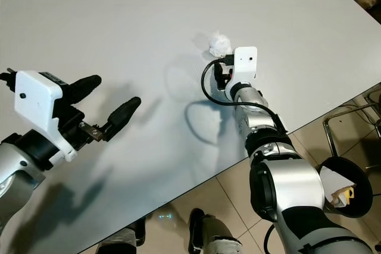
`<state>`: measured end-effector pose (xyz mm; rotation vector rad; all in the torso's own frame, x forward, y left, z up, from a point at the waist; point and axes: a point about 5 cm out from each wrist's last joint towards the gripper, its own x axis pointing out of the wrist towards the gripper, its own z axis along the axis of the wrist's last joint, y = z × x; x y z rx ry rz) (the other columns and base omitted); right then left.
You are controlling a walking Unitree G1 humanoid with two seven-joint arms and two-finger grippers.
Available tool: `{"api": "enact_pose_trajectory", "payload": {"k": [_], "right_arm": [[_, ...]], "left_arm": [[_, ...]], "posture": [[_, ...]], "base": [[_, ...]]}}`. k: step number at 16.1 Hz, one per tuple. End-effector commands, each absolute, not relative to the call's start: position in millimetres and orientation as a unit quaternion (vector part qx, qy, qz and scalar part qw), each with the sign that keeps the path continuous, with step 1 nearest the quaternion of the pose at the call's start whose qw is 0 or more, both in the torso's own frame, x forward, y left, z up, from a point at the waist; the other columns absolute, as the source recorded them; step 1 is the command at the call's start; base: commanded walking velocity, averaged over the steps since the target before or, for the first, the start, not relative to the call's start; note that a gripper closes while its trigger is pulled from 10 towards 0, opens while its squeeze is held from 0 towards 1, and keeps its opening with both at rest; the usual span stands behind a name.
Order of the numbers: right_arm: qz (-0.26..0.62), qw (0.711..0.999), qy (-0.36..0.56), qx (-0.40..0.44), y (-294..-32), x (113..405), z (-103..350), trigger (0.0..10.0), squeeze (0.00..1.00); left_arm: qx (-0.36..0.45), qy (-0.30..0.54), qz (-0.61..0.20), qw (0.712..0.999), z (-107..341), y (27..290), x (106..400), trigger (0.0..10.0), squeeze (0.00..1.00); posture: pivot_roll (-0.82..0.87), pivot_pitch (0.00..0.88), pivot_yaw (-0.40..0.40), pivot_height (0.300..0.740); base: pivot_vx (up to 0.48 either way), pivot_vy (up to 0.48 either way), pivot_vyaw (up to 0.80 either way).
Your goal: Picking trash to rubbish bin
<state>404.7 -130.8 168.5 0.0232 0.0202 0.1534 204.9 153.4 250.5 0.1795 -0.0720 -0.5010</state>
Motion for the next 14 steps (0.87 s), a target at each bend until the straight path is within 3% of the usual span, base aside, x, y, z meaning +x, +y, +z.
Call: {"api": "enact_pose_trajectory", "payload": {"k": [1, 14], "right_arm": [[0.071, 0.997, 0.028, 0.004, -133.0, 402.1, 158.6, 0.0, 0.0], [0.056, 0.998, 0.021, -0.001, -136.2, 402.8, 160.8, 0.0, 0.0]], "left_arm": [[0.093, -0.035, -0.253, 0.962, 252.0, 152.6, 198.7, 10.0, 0.0], [0.098, -0.021, -0.248, 0.964, 251.4, 156.9, 194.6, 10.0, 0.0]], "posture": [[0.34, 0.329, -0.126, 0.74], [0.36, 0.326, -0.123, 0.74]], "base": [[0.0, 0.0, 0.0], [0.0, 0.0, 0.0]]}}
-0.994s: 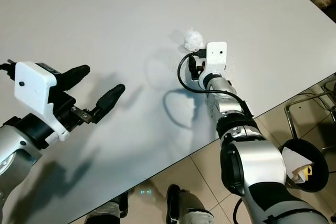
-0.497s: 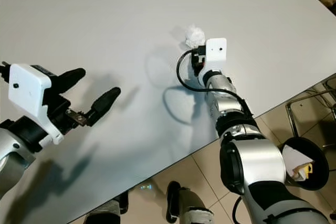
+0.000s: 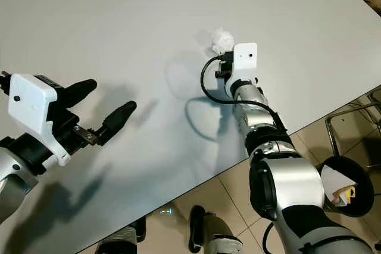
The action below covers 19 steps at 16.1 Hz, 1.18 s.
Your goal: Picking trash to rubbish bin
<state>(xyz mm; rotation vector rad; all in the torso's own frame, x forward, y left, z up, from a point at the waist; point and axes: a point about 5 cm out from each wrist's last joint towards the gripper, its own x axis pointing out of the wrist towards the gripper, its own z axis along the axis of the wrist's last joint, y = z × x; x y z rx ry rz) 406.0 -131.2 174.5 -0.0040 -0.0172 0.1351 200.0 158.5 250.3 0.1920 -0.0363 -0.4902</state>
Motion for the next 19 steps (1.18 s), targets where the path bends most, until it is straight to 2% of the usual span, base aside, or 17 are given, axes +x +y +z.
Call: {"api": "enact_pose_trajectory", "payload": {"k": [1, 10, 15, 19], "right_arm": [[0.056, 0.998, 0.02, -0.001, -136, 403, 161, 0.0, 0.0], [0.061, 0.998, 0.002, 0.002, -132, 403, 164, 0.0, 0.0], [0.066, 0.994, -0.088, 0.026, -121, 390, 161, 0.0, 0.0], [0.06, 0.986, -0.153, 0.016, -120, 374, 153, 0.0, 0.0]], "left_arm": [[0.098, -0.02, -0.248, 0.964, 251, 157, 195, 10.0, 0.0], [0.095, -0.022, -0.235, 0.967, 249, 161, 199, 10.0, 0.0], [0.063, -0.023, -0.165, 0.984, 231, 174, 207, 10.0, 0.0], [0.053, -0.03, -0.167, 0.984, 222, 172, 215, 10.0, 0.0]], "posture": [[0.36, 0.326, -0.123, 0.74], [0.35, 0.296, -0.127, 0.74], [0.28, 0.208, -0.128, 0.74], [0.24, 0.153, -0.116, 0.74]], "base": [[0.0, 0.0, 0.0], [0.0, 0.0, 0.0], [0.0, 0.0, 0.0], [0.0, 0.0, 0.0]]}}
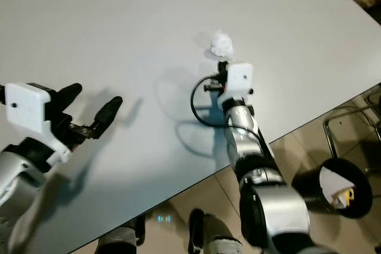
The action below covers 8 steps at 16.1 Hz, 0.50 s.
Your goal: Picking trash to rubbish bin
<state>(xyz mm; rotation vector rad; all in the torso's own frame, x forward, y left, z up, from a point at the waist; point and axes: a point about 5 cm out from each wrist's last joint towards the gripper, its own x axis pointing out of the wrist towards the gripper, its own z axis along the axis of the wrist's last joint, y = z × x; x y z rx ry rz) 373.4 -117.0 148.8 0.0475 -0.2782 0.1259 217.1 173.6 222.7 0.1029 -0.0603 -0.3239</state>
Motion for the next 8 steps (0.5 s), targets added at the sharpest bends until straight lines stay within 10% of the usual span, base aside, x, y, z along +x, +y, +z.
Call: {"api": "enact_pose_trajectory", "payload": {"k": [1, 2, 8], "right_arm": [[0.051, 0.985, -0.164, 0.015, -122, 371, 154, 0.0, 0.0], [0.044, 0.984, -0.173, 0.013, -127, 369, 155, 9.9, 0.0], [0.154, 0.979, -0.126, 0.038, -123, 328, 168, 10.0, 0.0]], "left_arm": [[0.052, -0.034, -0.164, 0.984, 221, 172, 217, 10.0, 0.0], [0.039, -0.016, -0.151, 0.988, 213, 173, 220, 10.0, 0.0], [0.031, -0.012, -0.106, 0.994, 192, 169, 234, 10.0, 0.0]], "posture": [[0.24, 0.153, -0.116, 0.74], [0.2, 0.131, -0.115, 0.74], [0.09, 0.115, -0.108, 0.74]], "base": [[0.0, 0.0, 0.0], [0.0, 0.0, 0.0], [0.0, 0.0, 0.0]]}}
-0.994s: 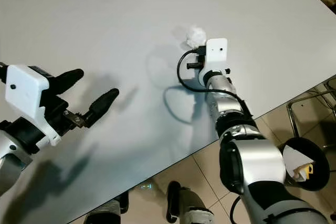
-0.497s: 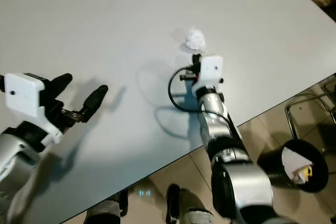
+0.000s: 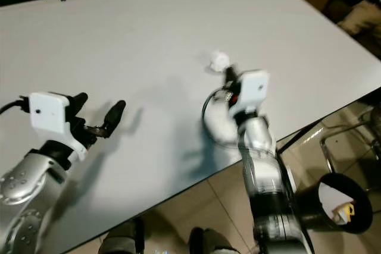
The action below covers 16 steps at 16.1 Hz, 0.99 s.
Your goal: Picking trash to rubbish bin
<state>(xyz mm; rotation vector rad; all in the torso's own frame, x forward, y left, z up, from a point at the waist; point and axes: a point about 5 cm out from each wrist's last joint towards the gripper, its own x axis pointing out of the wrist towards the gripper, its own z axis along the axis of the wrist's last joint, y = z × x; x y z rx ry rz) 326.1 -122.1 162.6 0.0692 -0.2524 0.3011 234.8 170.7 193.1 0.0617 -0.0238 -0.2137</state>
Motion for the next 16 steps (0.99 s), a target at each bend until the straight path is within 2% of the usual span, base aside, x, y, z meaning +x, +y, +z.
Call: {"api": "enact_pose_trajectory", "payload": {"k": [1, 4, 8, 12, 16], "right_arm": [[0.17, 0.978, -0.111, 0.044, -120, 314, 164, 10.0, 0.0], [0.166, 0.983, -0.074, 0.034, -118, 291, 150, 10.0, 0.0], [0.181, 0.982, -0.045, 0.017, -113, 282, 156, 10.0, 0.0], [0.173, 0.984, -0.034, 0.015, -116, 280, 158, 10.0, 0.0], [0.163, 0.986, -0.021, 0.014, -117, 279, 156, 10.0, 0.0]], "left_arm": [[0.037, -0.009, -0.099, 0.994, 189, 168, 234, 10.0, 0.0], [0.048, -0.009, -0.099, 0.994, 185, 166, 235, 10.0, 0.0], [0.056, -0.013, -0.101, 0.993, 184, 164, 236, 10.0, 0.0], [0.063, -0.018, -0.099, 0.993, 185, 165, 238, 10.0, 0.0], [0.035, 0.009, -0.099, 0.994, 180, 167, 241, 10.0, 0.0]], "posture": [[0.08, 0.116, -0.111, 0.74], [0.07, 0.121, -0.107, 0.74], [0.07, 0.113, -0.105, 0.74], [0.08, 0.106, -0.104, 0.74], [0.07, 0.102, -0.097, 0.74]], "base": [[0.0, 0.0, 0.0], [0.0, 0.0, 0.14], [0.0, -0.299, 0.75], [0.0, -0.324, 0.0], [0.0, 0.0, 0.0]]}}
